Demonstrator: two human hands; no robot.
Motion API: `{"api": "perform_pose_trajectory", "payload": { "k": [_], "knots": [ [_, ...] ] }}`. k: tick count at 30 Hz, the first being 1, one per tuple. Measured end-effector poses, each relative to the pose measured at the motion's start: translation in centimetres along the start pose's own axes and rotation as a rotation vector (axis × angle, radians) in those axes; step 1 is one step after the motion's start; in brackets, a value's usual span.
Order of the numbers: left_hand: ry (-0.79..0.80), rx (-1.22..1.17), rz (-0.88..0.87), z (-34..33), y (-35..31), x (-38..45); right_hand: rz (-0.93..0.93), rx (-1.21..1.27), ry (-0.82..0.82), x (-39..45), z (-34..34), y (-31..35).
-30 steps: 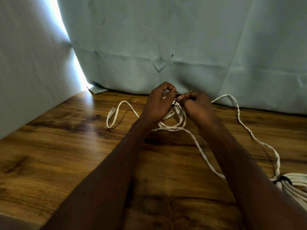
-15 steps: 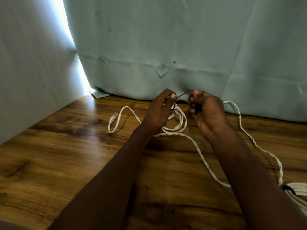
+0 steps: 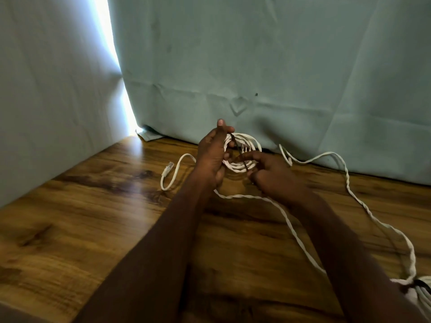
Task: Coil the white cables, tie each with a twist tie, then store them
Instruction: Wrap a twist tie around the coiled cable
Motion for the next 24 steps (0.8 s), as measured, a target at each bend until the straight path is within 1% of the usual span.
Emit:
{"api": "perform_pose_trajectory", "payload": {
  "k": [2,4,6,8,11,14,16,18,20,21,23,24],
  "knots": [
    [0.144,-0.14,0.09,-0.3,0.0,0.1,-0.001,-0.018,-0.093,0.4,0.2,-0.6],
    [0.275,-0.21,0.147,-0.3,-0.1,-0.1,-0.021,0.001,-0.148,0.5,0.3,-0.6],
    [0.345,-0.27,0.193,-0.2,-0.2,-0.4,-0.046,0.046,-0.179,0.4,0.4,-0.2],
    [0.366,-0.301,0.183,0.1,-0.4,-0.5,-0.061,0.118,-0.185,0.1,0.8,0.3],
    [0.344,-0.291,0.169,0.1,-0.4,-0.2,-0.087,0.22,-0.126,-0.4,1.3,0.6],
    [0.323,-0.28,0.179,0.0,-0.2,-0.1,-0.097,0.202,-0.101,-0.4,1.4,0.3],
    [0.317,-0.251,0.172,-0.1,-0.1,0.0,-0.082,0.179,-0.106,-0.2,1.5,0.0],
    [0.276,-0.189,0.172,0.0,0.2,0.2,-0.067,0.178,-0.126,-0.2,1.4,0.0],
    [0.265,-0.143,0.165,0.0,0.3,0.4,-0.035,0.203,-0.204,-0.1,1.4,0.1],
    [0.276,-0.134,0.162,0.0,0.2,0.3,-0.003,0.23,-0.278,0.1,1.6,0.1],
    [0.327,-0.137,0.161,-0.2,-0.1,-0.1,0.035,0.305,-0.437,0.3,2.1,0.4],
    [0.362,-0.142,0.161,-0.4,-0.4,-0.3,0.023,0.377,-0.475,0.3,2.4,0.4]
  ]
}}
Point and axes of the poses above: each hand's wrist, its own x-axis towards the middle knuckle, its own z-axis out of the back of the hand, y = z × x, the point moved 2 cm from there along x, towards the middle knuckle, and after that the axes turned 7 degrees about x, right-handed, at the moved point
